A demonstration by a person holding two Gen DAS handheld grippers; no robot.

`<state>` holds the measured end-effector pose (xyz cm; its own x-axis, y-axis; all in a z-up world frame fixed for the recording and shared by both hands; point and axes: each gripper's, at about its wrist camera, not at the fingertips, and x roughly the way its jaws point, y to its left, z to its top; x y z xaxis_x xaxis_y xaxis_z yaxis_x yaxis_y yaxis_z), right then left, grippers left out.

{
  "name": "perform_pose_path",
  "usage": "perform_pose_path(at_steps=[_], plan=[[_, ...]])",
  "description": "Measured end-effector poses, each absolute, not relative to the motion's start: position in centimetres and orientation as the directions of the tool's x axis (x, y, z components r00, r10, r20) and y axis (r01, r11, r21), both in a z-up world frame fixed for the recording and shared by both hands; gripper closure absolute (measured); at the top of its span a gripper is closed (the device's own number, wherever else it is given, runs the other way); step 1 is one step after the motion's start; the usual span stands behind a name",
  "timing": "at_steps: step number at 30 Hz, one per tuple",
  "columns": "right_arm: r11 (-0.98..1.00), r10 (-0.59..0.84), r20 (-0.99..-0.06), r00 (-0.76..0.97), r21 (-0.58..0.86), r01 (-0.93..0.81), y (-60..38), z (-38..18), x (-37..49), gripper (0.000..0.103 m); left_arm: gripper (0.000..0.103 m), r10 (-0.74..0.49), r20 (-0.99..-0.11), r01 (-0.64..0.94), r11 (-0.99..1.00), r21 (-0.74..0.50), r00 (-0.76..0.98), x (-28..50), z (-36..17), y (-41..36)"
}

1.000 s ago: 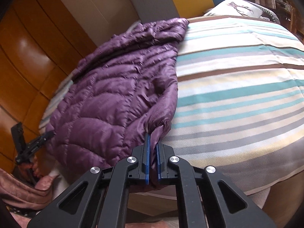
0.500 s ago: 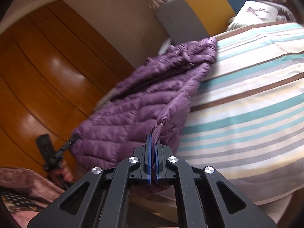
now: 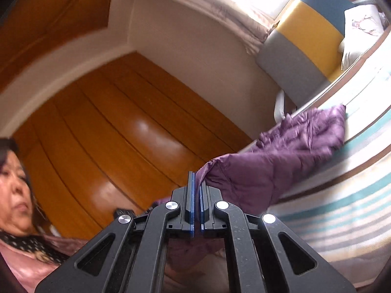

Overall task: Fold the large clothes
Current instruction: 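Lift the hem with both tools and fold it over toward the collar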

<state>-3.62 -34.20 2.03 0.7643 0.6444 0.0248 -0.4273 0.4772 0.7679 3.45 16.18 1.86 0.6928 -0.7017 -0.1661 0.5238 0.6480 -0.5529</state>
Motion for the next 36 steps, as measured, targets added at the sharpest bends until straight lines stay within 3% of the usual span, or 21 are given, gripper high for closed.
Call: perform_pose_path(at_steps=[6, 24, 36], plan=[[0.487, 0.600, -0.019, 0.800, 0.802, -0.346, -35.9, 1.3, -0.4, 0.100, 0.099, -0.674, -0.221, 0.415, 0.644, -0.643, 0.705, 6.5, 0.3, 17.8], [0.498, 0.537, -0.102, 0.837, 0.840, -0.217, -38.1, -1.0, 9.3, 0.100, 0.097, -0.598, -0.354, 0.323, 0.739, -0.591, 0.719, 17.2, -0.5, 13.0], [0.480, 0.447, -0.205, 0.871, 0.877, -0.040, -39.7, -5.7, 16.0, 0.100, 0.092, -0.523, -0.500, 0.186, 0.797, -0.575, 0.691, 26.3, -4.7, 10.4]])
